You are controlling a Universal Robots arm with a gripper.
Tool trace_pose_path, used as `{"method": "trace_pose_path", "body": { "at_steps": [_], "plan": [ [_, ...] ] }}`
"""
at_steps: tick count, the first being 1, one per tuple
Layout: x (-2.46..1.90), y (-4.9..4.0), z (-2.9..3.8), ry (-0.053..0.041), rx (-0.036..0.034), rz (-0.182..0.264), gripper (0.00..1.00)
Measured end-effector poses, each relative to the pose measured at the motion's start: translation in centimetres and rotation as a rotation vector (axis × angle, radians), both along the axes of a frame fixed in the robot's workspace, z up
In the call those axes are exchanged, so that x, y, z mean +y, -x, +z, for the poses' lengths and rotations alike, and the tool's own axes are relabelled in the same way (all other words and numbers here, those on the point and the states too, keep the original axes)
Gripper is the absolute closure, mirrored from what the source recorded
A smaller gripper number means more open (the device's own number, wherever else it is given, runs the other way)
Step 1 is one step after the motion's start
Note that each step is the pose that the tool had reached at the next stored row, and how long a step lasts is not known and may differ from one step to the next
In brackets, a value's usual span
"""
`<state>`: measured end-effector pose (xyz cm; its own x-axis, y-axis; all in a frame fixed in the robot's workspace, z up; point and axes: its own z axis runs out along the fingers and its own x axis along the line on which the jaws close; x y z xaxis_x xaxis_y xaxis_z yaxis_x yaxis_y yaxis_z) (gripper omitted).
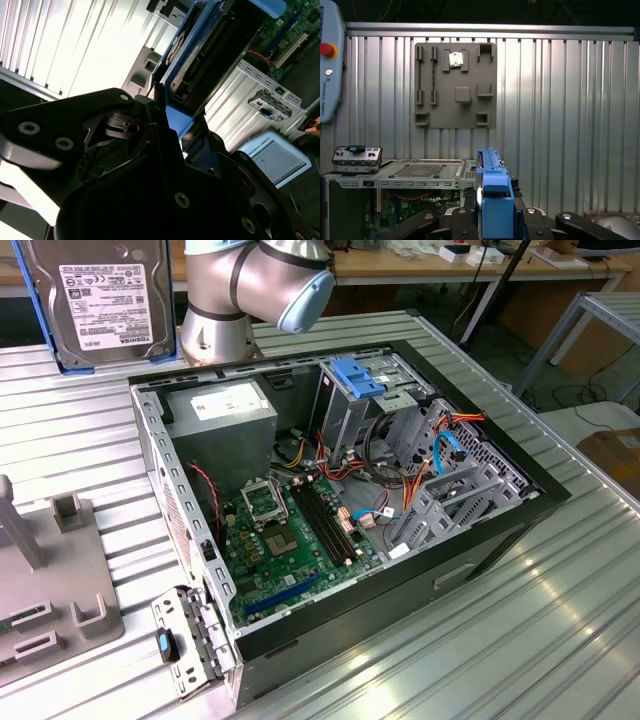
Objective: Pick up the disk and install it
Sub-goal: 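Pick up the disk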
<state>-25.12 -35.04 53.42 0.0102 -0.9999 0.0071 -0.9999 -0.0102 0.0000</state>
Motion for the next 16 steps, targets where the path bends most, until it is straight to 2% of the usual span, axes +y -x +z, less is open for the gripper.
{"method": "trace_pose_path", "body": {
  "at_steps": [7,16],
  "plan": [
    [0.0,-1.2,0.0,0.0001,0.0001,0.0,0.63],
    [0.0,-1.28,0.0,0.0001,0.0001,0.0,0.63]
  ]
}}
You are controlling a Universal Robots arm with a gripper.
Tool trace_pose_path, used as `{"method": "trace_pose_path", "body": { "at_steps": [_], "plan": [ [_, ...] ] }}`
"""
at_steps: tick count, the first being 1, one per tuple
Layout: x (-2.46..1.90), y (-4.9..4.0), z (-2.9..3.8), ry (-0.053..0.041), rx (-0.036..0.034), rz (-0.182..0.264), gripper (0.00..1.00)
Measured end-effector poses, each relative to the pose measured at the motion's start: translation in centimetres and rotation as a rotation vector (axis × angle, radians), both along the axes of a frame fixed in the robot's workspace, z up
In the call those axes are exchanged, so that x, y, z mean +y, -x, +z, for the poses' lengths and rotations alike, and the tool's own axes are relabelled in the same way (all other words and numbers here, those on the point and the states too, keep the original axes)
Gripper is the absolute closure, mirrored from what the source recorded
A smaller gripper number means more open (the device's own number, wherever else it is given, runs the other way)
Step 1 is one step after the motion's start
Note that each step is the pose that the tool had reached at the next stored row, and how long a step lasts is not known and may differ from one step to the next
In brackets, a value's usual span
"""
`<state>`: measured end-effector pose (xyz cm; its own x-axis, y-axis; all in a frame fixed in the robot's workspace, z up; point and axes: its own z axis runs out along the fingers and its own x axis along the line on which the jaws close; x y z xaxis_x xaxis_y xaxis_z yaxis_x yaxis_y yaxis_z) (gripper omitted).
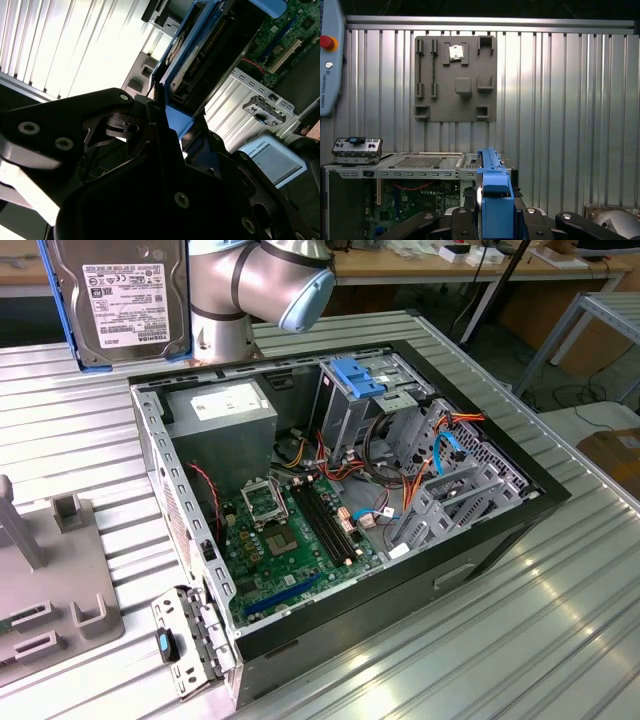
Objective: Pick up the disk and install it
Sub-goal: 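Pick up the disk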
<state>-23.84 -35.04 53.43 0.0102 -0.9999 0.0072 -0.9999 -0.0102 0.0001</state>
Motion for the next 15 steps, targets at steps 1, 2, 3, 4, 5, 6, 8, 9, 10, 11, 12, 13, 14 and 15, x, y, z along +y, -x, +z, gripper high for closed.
{"method": "trace_pose_path", "body": {
  "at_steps": [1,2,3,4,5,6,8,9,10,11,12,13,14,15],
  "plan": [
    [0.0,-0.11,0.0,0.0,0.0,0.0,0.63],
    [0.0,-0.45,0.0,0.0,0.0,0.0,0.63],
    [0.0,-0.8,-0.01,0.0,0.0,0.0,0.63],
    [0.0,-1.2,-0.01,0.0,0.0,0.0,0.63],
    [0.0,-1.73,-0.03,0.0,0.0,0.0,0.63],
    [0.0,-2.1,-0.03,0.0,-0.0001,0.0,0.63],
    [0.0,-2.6,-0.04,0.0,-0.0001,0.0,0.63],
    [0.0,-2.73,-0.04,0.0,0.0,0.0,0.63],
    [0.0,-2.97,-0.04,0.0001,0.0,0.0,0.63],
    [0.0,-3.09,-0.05,0.0,0.0,0.0,0.63],
    [0.0,-3.22,-0.05,0.0,0.0,0.0,0.63],
    [0.0,-3.42,-0.05,0.0,0.0,0.0,0.63],
    [0.0,-3.49,-0.05,0.0,0.0,0.0,0.63],
    [0.0,-3.52,-0.05,0.0001,0.0,0.0,0.63]
  ]
}}
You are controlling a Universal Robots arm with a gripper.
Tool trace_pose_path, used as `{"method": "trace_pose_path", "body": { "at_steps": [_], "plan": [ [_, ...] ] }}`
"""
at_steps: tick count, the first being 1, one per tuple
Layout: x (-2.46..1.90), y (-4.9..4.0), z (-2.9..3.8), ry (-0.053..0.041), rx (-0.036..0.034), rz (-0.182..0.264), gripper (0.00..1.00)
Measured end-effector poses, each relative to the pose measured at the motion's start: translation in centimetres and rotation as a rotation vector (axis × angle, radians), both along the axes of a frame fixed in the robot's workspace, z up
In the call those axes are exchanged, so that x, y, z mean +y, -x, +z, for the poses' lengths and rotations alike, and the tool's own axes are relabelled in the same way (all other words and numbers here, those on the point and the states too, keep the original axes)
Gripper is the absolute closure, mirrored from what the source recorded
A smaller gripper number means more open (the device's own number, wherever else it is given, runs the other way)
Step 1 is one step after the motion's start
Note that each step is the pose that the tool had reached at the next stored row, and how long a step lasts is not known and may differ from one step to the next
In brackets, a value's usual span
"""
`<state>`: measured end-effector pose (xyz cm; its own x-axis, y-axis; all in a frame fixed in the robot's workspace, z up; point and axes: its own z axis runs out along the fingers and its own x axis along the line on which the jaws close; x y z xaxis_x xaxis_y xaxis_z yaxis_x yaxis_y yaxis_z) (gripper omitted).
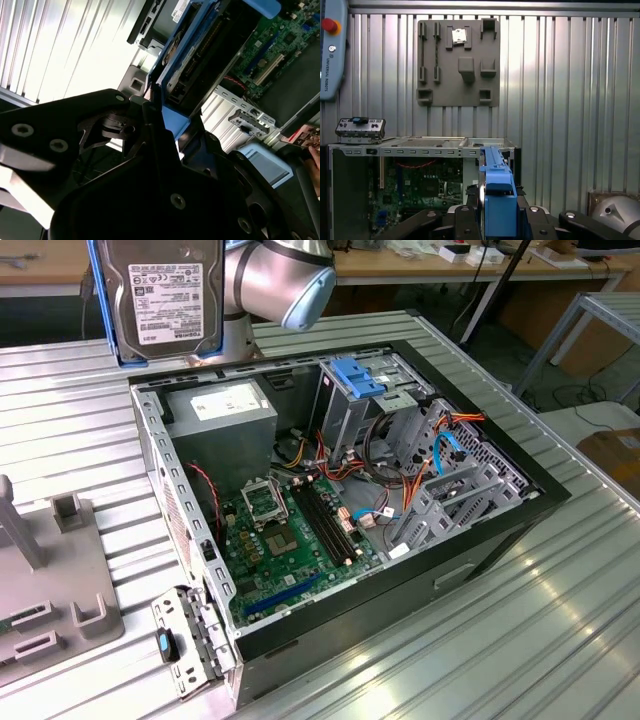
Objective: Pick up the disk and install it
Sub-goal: 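Pick up the disk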
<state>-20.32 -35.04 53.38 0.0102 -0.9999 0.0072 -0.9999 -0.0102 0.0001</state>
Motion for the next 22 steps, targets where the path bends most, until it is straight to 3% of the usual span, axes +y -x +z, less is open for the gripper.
{"method": "trace_pose_path", "body": {
  "at_steps": [14,20,22],
  "plan": [
    [0.01,-0.2,0.0,0.0,0.0,0.0,0.63],
    [0.0,-2.8,-0.03,-0.0001,0.0,0.0,0.63],
    [0.0,-4.08,-0.05,-0.0001,-0.0001,0.0,0.63]
  ]
}}
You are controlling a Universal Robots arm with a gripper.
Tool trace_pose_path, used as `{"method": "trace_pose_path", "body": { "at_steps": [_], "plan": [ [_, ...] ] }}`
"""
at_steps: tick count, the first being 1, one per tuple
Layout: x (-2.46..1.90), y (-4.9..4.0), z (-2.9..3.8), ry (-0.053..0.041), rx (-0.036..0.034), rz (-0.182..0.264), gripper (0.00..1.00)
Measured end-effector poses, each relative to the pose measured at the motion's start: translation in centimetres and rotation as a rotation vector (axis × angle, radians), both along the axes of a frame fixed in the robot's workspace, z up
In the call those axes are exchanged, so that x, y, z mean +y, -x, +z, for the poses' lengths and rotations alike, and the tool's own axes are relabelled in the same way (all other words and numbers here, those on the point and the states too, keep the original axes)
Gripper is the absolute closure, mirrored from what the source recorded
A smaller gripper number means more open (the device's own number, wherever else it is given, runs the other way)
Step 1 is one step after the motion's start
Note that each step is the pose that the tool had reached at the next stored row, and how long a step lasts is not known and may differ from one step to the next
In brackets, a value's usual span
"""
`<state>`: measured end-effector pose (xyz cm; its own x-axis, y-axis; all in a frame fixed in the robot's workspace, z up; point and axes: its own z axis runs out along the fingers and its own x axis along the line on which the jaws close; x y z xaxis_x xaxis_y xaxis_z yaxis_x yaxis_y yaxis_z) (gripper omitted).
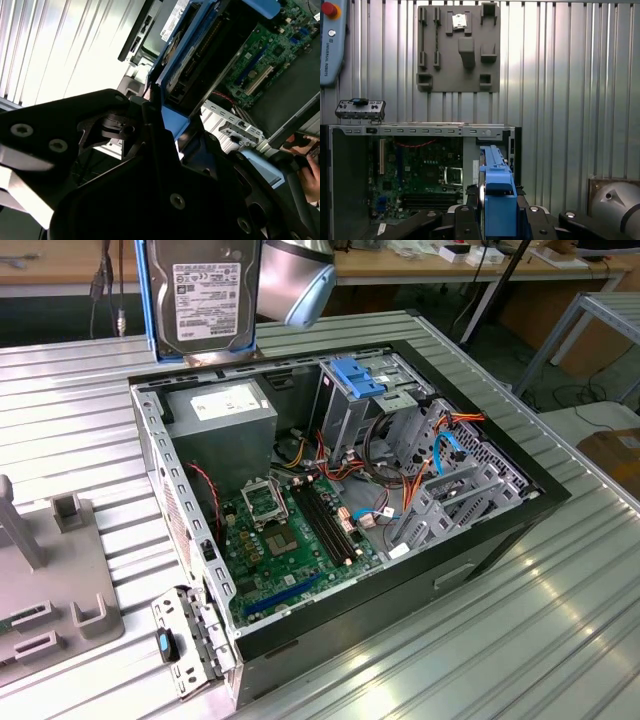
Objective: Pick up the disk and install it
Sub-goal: 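Pick up the disk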
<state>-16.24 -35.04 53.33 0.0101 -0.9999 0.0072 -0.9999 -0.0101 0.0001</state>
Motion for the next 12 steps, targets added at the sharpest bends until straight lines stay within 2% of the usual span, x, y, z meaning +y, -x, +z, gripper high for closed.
{"method": "trace_pose_path", "body": {
  "at_steps": [5,8,10,12],
  "plan": [
    [0.0,-2.75,-0.03,0.0,0.0,0.0,0.63],
    [0.0,-3.8,-0.03,0.0001,0.0001,0.0,0.63],
    [0.0,-3.82,-0.03,0.0,0.0,0.0,0.63],
    [-0.33,-3.82,-0.04,0.0,0.0,0.0,0.63]
  ]
}}
